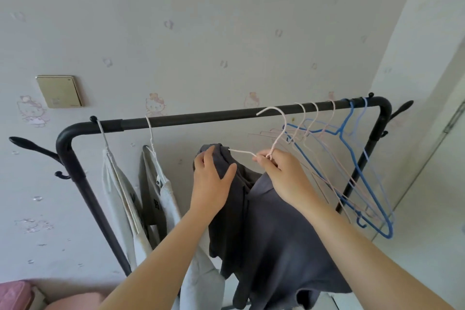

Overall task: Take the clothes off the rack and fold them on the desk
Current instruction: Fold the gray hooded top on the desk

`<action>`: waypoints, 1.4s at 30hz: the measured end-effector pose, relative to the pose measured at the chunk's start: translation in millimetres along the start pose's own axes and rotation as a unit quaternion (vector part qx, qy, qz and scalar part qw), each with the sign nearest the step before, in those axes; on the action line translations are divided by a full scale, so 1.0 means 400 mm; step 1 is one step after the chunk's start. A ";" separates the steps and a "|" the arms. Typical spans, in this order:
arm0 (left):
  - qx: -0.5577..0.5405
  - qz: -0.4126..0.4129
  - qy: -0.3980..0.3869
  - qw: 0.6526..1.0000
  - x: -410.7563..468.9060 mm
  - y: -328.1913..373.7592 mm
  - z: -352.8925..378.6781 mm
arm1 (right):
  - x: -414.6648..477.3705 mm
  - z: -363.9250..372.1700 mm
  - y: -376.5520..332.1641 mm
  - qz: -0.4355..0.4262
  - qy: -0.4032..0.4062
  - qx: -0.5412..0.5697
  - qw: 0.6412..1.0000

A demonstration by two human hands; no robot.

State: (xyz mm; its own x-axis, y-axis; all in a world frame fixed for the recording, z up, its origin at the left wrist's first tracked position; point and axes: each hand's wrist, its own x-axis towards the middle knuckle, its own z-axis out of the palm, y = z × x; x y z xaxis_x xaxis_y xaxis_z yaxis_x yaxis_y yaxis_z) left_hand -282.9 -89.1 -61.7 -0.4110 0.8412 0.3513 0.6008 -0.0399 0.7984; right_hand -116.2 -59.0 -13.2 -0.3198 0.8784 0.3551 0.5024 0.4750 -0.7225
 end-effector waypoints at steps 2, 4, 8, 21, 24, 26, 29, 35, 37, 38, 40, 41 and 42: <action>0.013 0.019 -0.011 1.000 -0.006 -0.005 0.010 | -0.031 -0.005 0.003 0.007 -0.018 -0.001 1.000; 0.047 0.016 -0.025 0.998 -0.015 -0.012 0.021 | -0.063 -0.008 0.001 0.018 -0.021 0.002 1.000; 0.081 0.035 -0.019 0.996 -0.033 -0.042 0.027 | -0.110 0.000 -0.002 0.041 -0.011 0.009 0.999; 0.161 -0.008 -0.255 0.953 -0.047 -0.124 -0.045 | -0.166 -0.056 0.093 0.063 -0.021 0.009 0.998; 0.121 -0.023 -0.261 0.957 -0.037 -0.141 -0.073 | -0.161 -0.089 0.108 0.061 -0.020 0.019 0.998; 0.076 -0.027 -0.252 0.964 -0.031 -0.141 -0.092 | -0.157 -0.108 0.120 0.066 -0.015 0.037 0.997; 0.010 -0.033 -0.219 0.975 -0.032 -0.122 -0.102 | -0.155 -0.124 0.129 0.077 0.003 0.073 0.994; -0.145 -0.123 -0.136 0.972 -0.036 -0.118 -0.107 | -0.157 -0.115 0.133 0.131 0.017 0.147 0.980; -0.150 -0.151 -0.105 0.971 -0.038 -0.123 -0.111 | -0.151 -0.108 0.145 0.163 0.044 0.202 0.965; -0.151 -0.159 -0.094 0.971 -0.038 -0.122 -0.112 | -0.148 -0.107 0.149 0.174 0.057 0.226 0.957; -0.135 -0.162 -0.085 0.974 -0.044 -0.116 -0.114 | -0.138 -0.097 0.153 0.160 0.055 0.211 0.963; -0.118 -0.154 -0.085 0.977 -0.048 -0.106 -0.114 | -0.131 -0.086 0.148 0.139 0.047 0.182 0.972; -0.095 -0.136 -0.088 0.982 -0.053 -0.094 -0.112 | -0.121 -0.075 0.138 0.114 0.041 0.157 0.980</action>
State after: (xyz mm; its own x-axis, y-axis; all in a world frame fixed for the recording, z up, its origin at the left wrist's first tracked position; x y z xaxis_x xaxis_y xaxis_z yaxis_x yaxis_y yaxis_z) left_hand -327.6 -129.6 -77.2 -0.4040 0.9141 0.0360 0.3388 0.1129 0.9341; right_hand -48.7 -73.8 -52.5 -0.1560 0.9673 0.1999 0.2782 0.2372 -0.9308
